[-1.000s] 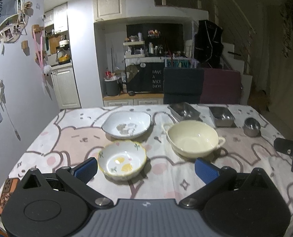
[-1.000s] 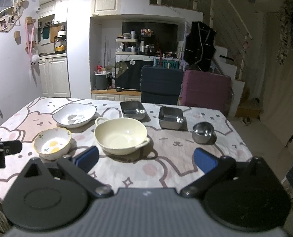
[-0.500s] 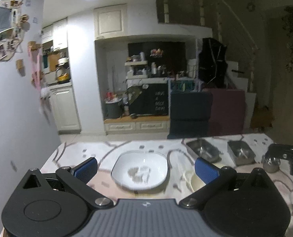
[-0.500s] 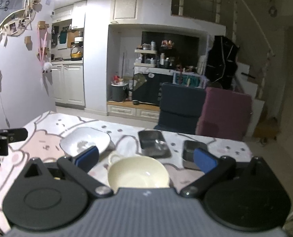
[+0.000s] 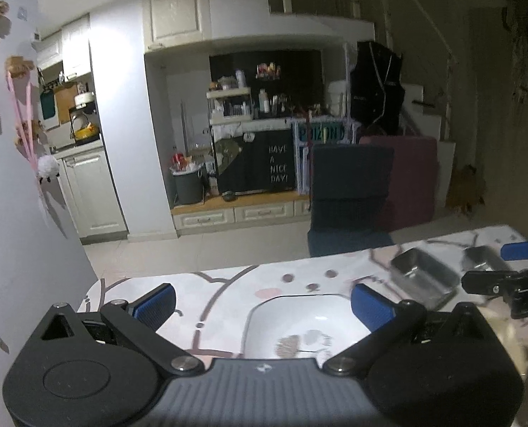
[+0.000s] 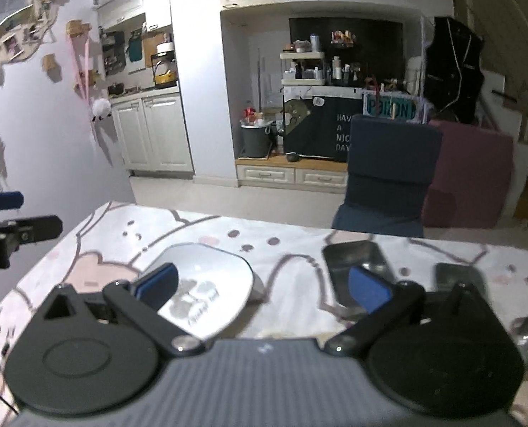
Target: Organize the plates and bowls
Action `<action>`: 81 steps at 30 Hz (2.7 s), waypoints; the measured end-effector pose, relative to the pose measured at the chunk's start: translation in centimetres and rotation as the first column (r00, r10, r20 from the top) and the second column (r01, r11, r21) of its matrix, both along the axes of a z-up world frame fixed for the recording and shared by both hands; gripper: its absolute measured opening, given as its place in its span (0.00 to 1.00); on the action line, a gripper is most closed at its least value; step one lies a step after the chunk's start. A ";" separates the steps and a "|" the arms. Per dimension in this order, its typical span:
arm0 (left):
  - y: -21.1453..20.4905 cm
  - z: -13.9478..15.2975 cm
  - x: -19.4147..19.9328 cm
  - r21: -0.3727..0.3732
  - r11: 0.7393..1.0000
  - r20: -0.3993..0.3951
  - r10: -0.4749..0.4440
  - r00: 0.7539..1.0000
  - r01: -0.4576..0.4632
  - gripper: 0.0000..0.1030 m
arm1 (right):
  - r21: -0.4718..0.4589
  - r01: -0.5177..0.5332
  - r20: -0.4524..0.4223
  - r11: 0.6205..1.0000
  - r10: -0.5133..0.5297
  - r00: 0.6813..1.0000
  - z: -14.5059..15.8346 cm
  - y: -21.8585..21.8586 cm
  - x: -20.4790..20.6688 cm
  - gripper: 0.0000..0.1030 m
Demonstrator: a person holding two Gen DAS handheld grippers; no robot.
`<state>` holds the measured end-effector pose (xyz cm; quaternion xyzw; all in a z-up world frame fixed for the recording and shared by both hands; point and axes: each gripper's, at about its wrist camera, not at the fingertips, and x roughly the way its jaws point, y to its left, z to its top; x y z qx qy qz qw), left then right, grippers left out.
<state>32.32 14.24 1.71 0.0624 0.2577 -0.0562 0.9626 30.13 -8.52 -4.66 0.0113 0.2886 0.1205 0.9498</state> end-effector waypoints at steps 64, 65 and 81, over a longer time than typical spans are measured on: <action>4.6 -7.7 11.5 -0.258 0.964 -0.434 -0.056 0.899 -0.065 0.10 | 0.210 0.114 -0.418 0.971 -0.016 0.908 -6.8 4.7 14.3 0.12; 4.0 -6.8 10.8 -0.261 0.963 -0.427 -0.054 0.903 -0.065 0.10 | 0.210 0.111 -0.411 0.971 -0.015 0.911 -6.0 4.2 14.0 0.12; -8.6 1.2 -2.0 -0.290 0.957 -0.360 -0.090 0.929 -0.020 0.09 | 0.240 0.153 -0.324 0.959 -0.070 0.944 2.9 -7.5 2.3 0.12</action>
